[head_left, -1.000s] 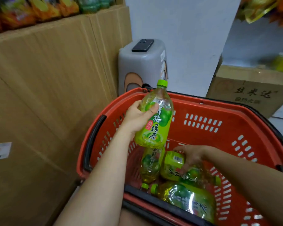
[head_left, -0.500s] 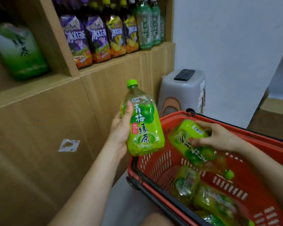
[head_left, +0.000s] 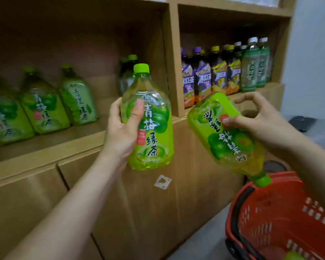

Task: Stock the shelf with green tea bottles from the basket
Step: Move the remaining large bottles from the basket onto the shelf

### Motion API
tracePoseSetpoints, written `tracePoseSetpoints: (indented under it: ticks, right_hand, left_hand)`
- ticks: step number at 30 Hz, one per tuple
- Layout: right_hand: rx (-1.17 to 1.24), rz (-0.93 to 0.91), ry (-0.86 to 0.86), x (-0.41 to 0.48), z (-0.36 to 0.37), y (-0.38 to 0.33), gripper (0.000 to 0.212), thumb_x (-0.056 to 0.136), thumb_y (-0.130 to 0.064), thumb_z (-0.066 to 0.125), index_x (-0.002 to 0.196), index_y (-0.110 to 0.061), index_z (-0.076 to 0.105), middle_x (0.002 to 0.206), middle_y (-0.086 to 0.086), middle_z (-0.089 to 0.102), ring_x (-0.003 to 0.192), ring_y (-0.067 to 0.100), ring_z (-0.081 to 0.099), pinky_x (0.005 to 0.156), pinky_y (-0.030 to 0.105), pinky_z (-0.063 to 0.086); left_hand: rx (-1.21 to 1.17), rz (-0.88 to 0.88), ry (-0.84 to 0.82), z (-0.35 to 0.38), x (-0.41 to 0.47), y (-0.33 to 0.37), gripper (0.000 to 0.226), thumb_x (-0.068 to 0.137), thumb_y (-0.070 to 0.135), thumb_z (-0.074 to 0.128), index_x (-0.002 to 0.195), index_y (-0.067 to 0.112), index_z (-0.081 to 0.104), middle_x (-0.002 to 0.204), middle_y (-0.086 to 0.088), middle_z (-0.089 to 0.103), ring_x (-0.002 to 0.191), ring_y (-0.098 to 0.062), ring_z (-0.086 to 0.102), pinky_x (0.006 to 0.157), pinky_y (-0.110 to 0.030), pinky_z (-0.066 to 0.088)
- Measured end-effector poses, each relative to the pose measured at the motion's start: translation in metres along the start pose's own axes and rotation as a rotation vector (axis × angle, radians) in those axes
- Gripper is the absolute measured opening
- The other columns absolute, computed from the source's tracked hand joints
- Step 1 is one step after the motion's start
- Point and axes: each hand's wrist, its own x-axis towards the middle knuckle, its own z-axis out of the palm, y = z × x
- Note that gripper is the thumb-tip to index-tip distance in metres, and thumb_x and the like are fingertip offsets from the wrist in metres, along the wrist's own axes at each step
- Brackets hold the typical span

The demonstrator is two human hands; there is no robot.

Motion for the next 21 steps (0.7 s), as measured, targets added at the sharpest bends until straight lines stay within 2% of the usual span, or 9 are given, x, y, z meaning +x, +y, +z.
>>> tracePoseSetpoints:
  ticks: [2,4,6,8,13,17,19,21]
  right_hand:
    - [-0.08,-0.086,-0.031,0.014,0.026,-0.016,0.065,0.046,-0.04,0.087,0.102,-0.032,0.054,0.099,0.018,0.068,0.087,0.04,0.068,0.072,0.051,0.059]
    - [-0.169,-0.149,-0.115,0.023,0.05,-0.034,0.061,0.055,-0.029,0.088,0.106,-0.03,0.055,0.1,0.009,0.064,0.089,0.03,0.067,0.071,0.048,0.06]
    - [-0.266,-0.216,-0.204,0.028,0.069,-0.049,0.06,0.058,-0.026,0.088,0.108,-0.033,0.055,0.1,0.003,0.064,0.087,0.024,0.067,0.07,0.046,0.06]
    - [-0.375,-0.278,-0.274,0.034,0.085,-0.062,0.062,0.058,-0.03,0.087,0.11,-0.036,0.055,0.103,-0.004,0.063,0.091,0.02,0.066,0.074,0.044,0.059]
    - [-0.504,-0.362,-0.383,0.044,0.107,-0.09,0.063,0.059,-0.034,0.084,0.113,-0.04,0.053,0.105,-0.009,0.058,0.091,0.014,0.063,0.074,0.039,0.059]
    - [-0.554,-0.398,-0.446,0.052,0.122,-0.104,0.066,0.055,-0.039,0.083,0.114,-0.041,0.054,0.113,0.001,0.058,0.098,0.022,0.061,0.08,0.043,0.058]
    - [-0.591,-0.416,-0.483,0.055,0.128,-0.108,0.067,0.058,-0.036,0.085,0.118,-0.039,0.055,0.116,0.002,0.058,0.101,0.023,0.06,0.08,0.044,0.058]
    - [-0.632,-0.44,-0.509,0.057,0.132,-0.111,0.067,0.06,-0.032,0.085,0.12,-0.038,0.056,0.116,0.001,0.058,0.102,0.022,0.059,0.081,0.043,0.057]
  left_hand:
    - [0.045,0.049,0.07,-0.027,0.016,0.011,0.047,0.083,0.05,0.063,0.12,0.024,0.05,0.109,0.004,0.068,0.094,-0.008,0.068,0.084,-0.031,0.055]
    - [0.015,0.054,0.109,-0.049,0.03,0.02,0.029,0.087,0.048,0.059,0.109,0.03,0.051,0.103,0.008,0.068,0.094,-0.006,0.068,0.089,-0.035,0.053]
    - [0.05,0.124,0.139,-0.065,0.045,0.03,0.041,0.086,0.049,0.06,0.118,0.026,0.049,0.112,0.005,0.066,0.103,-0.009,0.065,0.093,-0.035,0.051]
    - [0.118,0.195,0.146,-0.076,0.056,0.04,0.05,0.088,0.045,0.059,0.128,0.02,0.042,0.114,0.005,0.063,0.103,-0.007,0.063,0.091,-0.028,0.051]
    - [0.343,0.241,0.077,-0.099,0.067,0.028,0.066,0.083,0.055,0.058,0.136,0.026,0.032,0.126,0.007,0.054,0.111,-0.003,0.054,0.096,-0.022,0.04]
    - [0.345,0.139,0.111,-0.119,0.077,0.004,0.086,0.07,0.072,0.059,0.14,0.037,0.022,0.148,-0.001,0.036,0.134,-0.018,0.038,0.113,-0.04,0.03]
    - [0.387,0.085,0.107,-0.123,0.084,0.003,0.096,0.061,0.079,0.059,0.139,0.041,0.019,0.15,-0.004,0.034,0.135,-0.022,0.037,0.113,-0.046,0.03]
    - [0.542,0.157,0.182,-0.124,0.079,0.011,0.097,0.063,0.073,0.065,0.141,0.038,0.019,0.148,-0.005,0.035,0.134,-0.023,0.036,0.112,-0.047,0.03]
